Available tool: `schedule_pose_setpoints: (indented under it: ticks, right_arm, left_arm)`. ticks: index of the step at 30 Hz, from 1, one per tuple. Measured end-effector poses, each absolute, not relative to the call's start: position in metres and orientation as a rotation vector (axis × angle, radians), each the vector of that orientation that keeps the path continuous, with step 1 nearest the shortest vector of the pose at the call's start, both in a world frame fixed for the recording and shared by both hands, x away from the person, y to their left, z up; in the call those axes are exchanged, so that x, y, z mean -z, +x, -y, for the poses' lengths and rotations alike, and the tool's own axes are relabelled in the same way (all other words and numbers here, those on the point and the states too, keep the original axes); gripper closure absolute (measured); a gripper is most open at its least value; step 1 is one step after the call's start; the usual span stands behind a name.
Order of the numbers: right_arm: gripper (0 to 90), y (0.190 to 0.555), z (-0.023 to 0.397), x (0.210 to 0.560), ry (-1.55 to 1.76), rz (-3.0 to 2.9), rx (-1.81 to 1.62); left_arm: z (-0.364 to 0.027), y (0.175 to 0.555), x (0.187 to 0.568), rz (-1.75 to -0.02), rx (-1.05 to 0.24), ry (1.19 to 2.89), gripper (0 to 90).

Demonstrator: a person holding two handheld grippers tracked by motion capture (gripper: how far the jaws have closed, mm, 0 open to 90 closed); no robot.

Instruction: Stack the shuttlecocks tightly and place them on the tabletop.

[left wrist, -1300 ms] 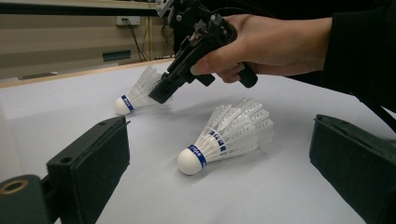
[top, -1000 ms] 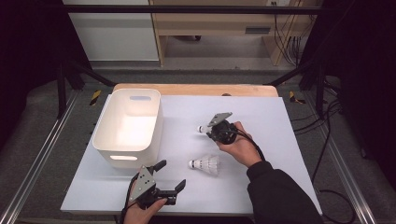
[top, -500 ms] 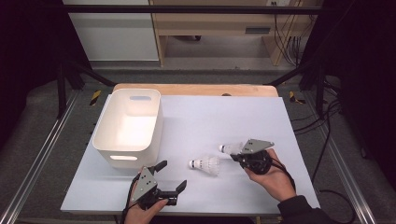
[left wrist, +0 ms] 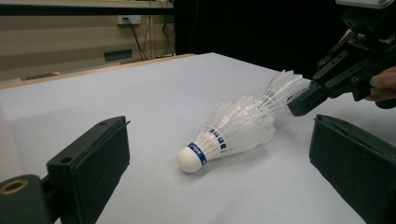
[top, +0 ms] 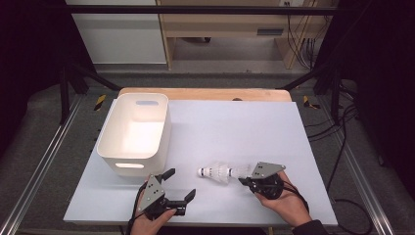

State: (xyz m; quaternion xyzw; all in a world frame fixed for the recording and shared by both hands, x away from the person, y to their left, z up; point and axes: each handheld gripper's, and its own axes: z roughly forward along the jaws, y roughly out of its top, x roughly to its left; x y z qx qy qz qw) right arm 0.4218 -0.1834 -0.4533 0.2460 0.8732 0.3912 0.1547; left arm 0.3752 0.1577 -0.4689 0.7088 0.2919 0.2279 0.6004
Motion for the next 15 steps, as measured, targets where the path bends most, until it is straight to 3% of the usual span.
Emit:
schedule_pose_setpoints:
  ticks: [15]
  right_arm:
    - [90.0, 0.431, 0.155, 0.461, 0.643, -2.531, -1.160]
  left_arm:
    - [-0.159, 0.375, 0.468, -0.677, -0.529, 1.639, 5.0]
